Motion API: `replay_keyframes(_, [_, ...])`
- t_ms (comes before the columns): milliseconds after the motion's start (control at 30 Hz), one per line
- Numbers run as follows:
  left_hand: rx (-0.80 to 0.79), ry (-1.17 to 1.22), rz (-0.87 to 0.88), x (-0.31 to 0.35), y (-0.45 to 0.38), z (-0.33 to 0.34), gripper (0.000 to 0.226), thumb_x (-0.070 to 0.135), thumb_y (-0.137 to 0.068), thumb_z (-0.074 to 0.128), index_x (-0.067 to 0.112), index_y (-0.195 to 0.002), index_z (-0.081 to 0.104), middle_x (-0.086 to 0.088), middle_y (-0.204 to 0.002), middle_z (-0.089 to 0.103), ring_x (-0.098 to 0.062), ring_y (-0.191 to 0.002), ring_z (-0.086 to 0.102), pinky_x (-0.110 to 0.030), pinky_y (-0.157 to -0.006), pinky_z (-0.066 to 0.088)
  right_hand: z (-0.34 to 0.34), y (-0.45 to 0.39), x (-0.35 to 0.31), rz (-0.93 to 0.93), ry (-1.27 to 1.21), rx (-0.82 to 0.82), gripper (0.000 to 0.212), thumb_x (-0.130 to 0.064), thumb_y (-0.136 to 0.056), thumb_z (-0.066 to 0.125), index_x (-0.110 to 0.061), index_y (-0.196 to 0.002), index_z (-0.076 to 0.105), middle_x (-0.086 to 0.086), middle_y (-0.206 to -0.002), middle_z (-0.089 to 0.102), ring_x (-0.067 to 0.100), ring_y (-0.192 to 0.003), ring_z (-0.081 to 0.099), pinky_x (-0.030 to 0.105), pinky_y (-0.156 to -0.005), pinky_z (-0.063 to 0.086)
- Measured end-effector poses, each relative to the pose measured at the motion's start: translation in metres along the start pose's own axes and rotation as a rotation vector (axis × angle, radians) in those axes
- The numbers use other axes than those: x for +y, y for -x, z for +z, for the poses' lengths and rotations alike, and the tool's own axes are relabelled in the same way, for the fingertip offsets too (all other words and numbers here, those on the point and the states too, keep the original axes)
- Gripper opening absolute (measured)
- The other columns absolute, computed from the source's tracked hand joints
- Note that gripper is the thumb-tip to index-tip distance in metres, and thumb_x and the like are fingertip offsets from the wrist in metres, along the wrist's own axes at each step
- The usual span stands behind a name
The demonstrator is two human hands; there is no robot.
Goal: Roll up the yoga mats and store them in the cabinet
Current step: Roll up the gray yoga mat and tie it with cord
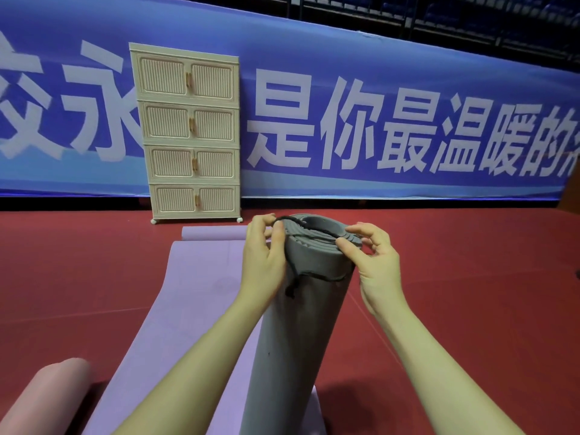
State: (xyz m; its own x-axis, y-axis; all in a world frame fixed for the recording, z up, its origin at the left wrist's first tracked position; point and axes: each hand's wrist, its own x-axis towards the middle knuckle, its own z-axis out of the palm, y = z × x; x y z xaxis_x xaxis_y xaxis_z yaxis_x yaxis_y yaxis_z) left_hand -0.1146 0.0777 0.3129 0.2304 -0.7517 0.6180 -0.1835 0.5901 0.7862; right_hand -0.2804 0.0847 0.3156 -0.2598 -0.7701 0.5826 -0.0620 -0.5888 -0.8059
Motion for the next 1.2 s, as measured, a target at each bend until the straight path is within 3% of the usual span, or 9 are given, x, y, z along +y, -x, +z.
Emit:
replay_keyframes(133, [0.012, -0.068, 0.007, 0.004, -0.005, -0.004, 0.007, 0.023, -0.100, 0.046, 0.018, -0.095, 0.050, 0.007, -0.088, 0.059, 0.003, -0.076, 0.052, -0.008, -0.067, 0.039, -0.004, 0.005, 0.007, 0.008, -0.098, -0.026, 0.039, -0.028, -0.058, 0.081, -0.020, -0.085, 0.054, -0.005, -0.102, 0.059, 0.010, -0.093, 0.056, 0.035, -0.083, 0.042])
replay_keyframes(300, [0.006, -0.034, -0.015, 0.001, -0.008, -0.007, 0.015, 0.024, -0.101, 0.044, 0.010, -0.100, 0.048, 0.004, -0.088, 0.059, -0.009, -0.083, 0.054, -0.019, -0.073, 0.043, -0.002, 0.012, 0.005, -0.073, 0.074, -0.075, 0.026, -0.018, -0.067, 0.076, -0.021, -0.083, 0.056, -0.001, -0.115, 0.051, 0.013, -0.107, 0.054, 0.016, -0.084, 0.041])
replay_keyframes(533, [0.024, -0.076, -0.027, -0.003, -0.012, -0.016, 0.015, 0.025, -0.100, 0.044, 0.011, -0.102, 0.050, 0.012, -0.087, 0.059, -0.008, -0.083, 0.055, -0.022, -0.074, 0.043, 0.005, 0.023, 0.012, -0.001, -0.066, 0.003, 0.024, 0.004, -0.077, 0.071, -0.015, -0.076, 0.057, 0.015, -0.120, 0.055, 0.019, -0.106, 0.060, 0.025, -0.094, 0.046])
replay_keyframes(633, [0.036, -0.117, -0.024, -0.004, -0.013, -0.021, 0.013, 0.025, -0.100, 0.044, 0.012, -0.099, 0.048, 0.006, -0.087, 0.058, -0.008, -0.076, 0.053, -0.023, -0.070, 0.041, 0.005, 0.023, 0.009, -0.039, 0.024, -0.036, 0.023, 0.004, -0.084, 0.065, -0.016, -0.075, 0.057, 0.015, -0.119, 0.056, 0.015, -0.106, 0.059, 0.013, -0.088, 0.044])
replay_keyframes(767, [0.042, -0.121, -0.015, -0.003, -0.018, -0.029, 0.009, 0.023, -0.101, 0.043, 0.015, -0.096, 0.044, 0.003, -0.084, 0.057, -0.013, -0.075, 0.052, -0.026, -0.071, 0.043, 0.004, 0.021, 0.006, -0.043, 0.084, -0.013, 0.023, 0.003, -0.092, 0.053, -0.015, -0.078, 0.049, -0.001, -0.101, 0.063, -0.005, -0.094, 0.059, 0.009, -0.078, 0.043])
replay_keyframes(867, [0.044, -0.064, -0.071, -0.001, -0.021, -0.034, 0.005, 0.021, -0.101, 0.043, 0.018, -0.097, 0.045, -0.001, -0.082, 0.066, -0.017, -0.075, 0.061, -0.037, -0.073, 0.048, -0.002, 0.011, 0.001, -0.026, 0.042, 0.065, 0.024, 0.001, -0.095, 0.049, -0.017, -0.079, 0.044, 0.004, -0.078, 0.062, 0.001, -0.066, 0.058, 0.013, -0.060, 0.046])
replay_keyframes(967, [0.041, -0.033, -0.089, 0.005, -0.021, -0.035, 0.008, 0.023, -0.100, 0.043, 0.024, -0.093, 0.045, -0.003, -0.081, 0.068, -0.018, -0.072, 0.063, -0.038, -0.069, 0.049, -0.007, 0.005, -0.006, 0.019, 0.010, 0.102, 0.022, -0.001, -0.096, 0.046, -0.016, -0.081, 0.042, 0.007, -0.075, 0.065, 0.005, -0.054, 0.055, 0.016, -0.050, 0.044])
replay_keyframes(1100, [0.046, -0.012, -0.118, 0.013, -0.022, -0.032, 0.007, 0.021, -0.100, 0.045, 0.018, -0.095, 0.044, -0.008, -0.076, 0.064, -0.011, -0.058, 0.058, -0.026, -0.056, 0.046, -0.008, 0.005, -0.010, 0.115, 0.015, 0.150, 0.022, -0.004, -0.096, 0.048, -0.016, -0.079, 0.044, 0.012, -0.072, 0.057, 0.010, -0.052, 0.049, 0.020, -0.044, 0.043])
replay_keyframes(1200, [0.035, -0.010, -0.158, 0.017, -0.022, -0.030, 0.009, 0.020, -0.100, 0.045, 0.021, -0.091, 0.043, -0.004, -0.064, 0.059, -0.010, -0.050, 0.051, -0.026, -0.050, 0.041, -0.007, 0.004, -0.015, 0.190, 0.005, 0.147, 0.018, -0.007, -0.097, 0.047, -0.014, -0.081, 0.044, 0.004, -0.067, 0.063, 0.003, -0.048, 0.052, 0.019, -0.044, 0.040])
